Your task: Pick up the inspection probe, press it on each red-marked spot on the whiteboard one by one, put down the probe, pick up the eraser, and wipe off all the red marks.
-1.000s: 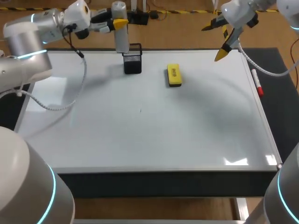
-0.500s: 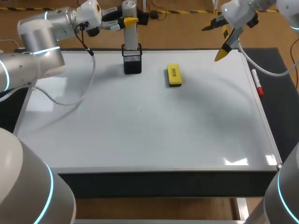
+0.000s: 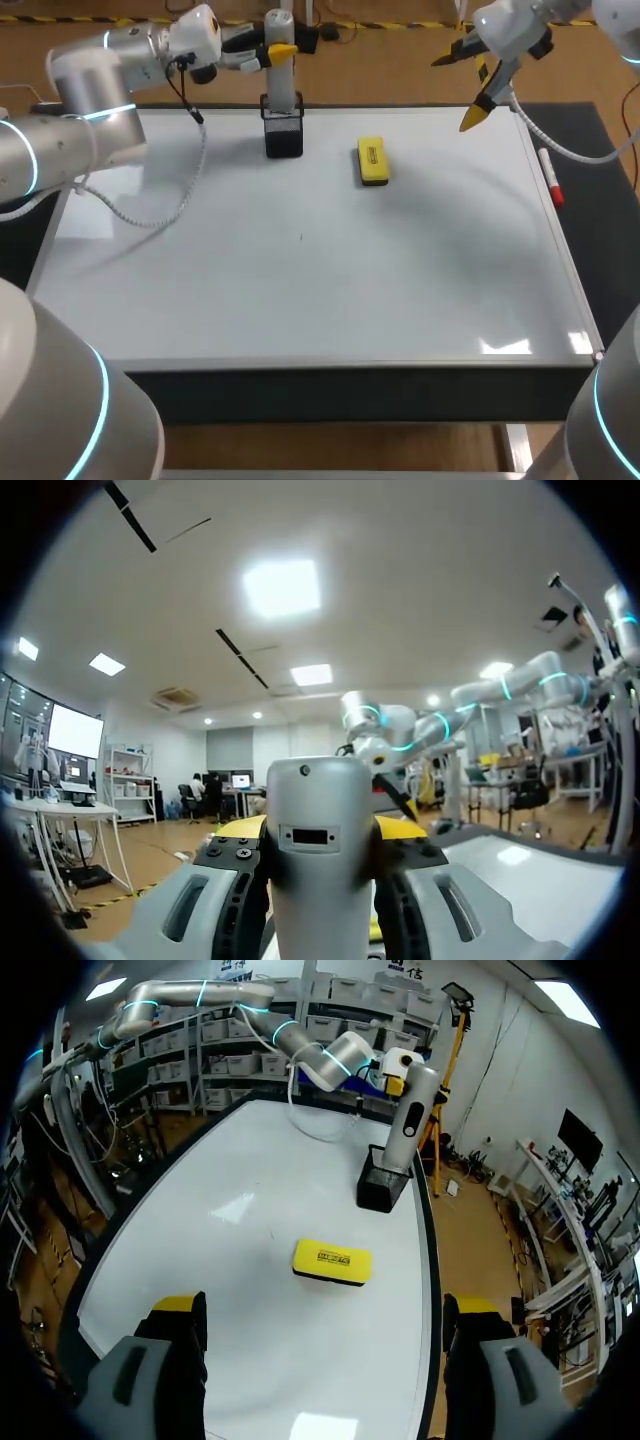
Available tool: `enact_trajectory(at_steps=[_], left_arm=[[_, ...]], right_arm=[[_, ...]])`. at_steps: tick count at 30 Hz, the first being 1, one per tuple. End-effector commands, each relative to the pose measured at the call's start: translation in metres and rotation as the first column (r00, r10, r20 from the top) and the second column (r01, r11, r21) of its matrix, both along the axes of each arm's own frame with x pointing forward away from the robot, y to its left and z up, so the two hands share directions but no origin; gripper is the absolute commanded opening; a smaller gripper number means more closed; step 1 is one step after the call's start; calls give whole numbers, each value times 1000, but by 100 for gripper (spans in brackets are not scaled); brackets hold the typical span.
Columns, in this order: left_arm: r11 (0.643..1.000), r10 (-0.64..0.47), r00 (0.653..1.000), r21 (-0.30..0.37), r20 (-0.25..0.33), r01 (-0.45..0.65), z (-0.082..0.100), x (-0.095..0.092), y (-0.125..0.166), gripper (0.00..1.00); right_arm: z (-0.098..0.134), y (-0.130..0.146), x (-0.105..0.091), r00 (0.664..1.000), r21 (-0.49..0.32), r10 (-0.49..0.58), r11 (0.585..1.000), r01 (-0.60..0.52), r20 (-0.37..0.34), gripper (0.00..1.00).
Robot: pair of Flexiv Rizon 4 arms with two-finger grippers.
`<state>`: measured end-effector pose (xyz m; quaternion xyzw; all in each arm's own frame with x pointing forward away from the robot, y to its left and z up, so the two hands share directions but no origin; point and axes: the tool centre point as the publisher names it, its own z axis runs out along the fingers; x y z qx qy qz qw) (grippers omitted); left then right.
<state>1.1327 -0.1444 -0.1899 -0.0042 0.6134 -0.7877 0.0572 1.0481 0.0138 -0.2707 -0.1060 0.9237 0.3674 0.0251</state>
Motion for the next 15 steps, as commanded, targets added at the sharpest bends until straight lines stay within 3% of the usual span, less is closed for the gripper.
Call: enact_trajectory(at_steps=[1, 15], left_arm=[[1000, -5, 1000, -10, -1, 5, -11, 4, 0, 0], [1000, -15, 999, -8, -45, 15, -38, 2, -1, 0]], right_arm=[[1, 0, 0, 1000, -5, 2, 1000, -2, -2, 100], [1, 0, 0, 1000, -5, 2, 1000, -2, -2, 100]])
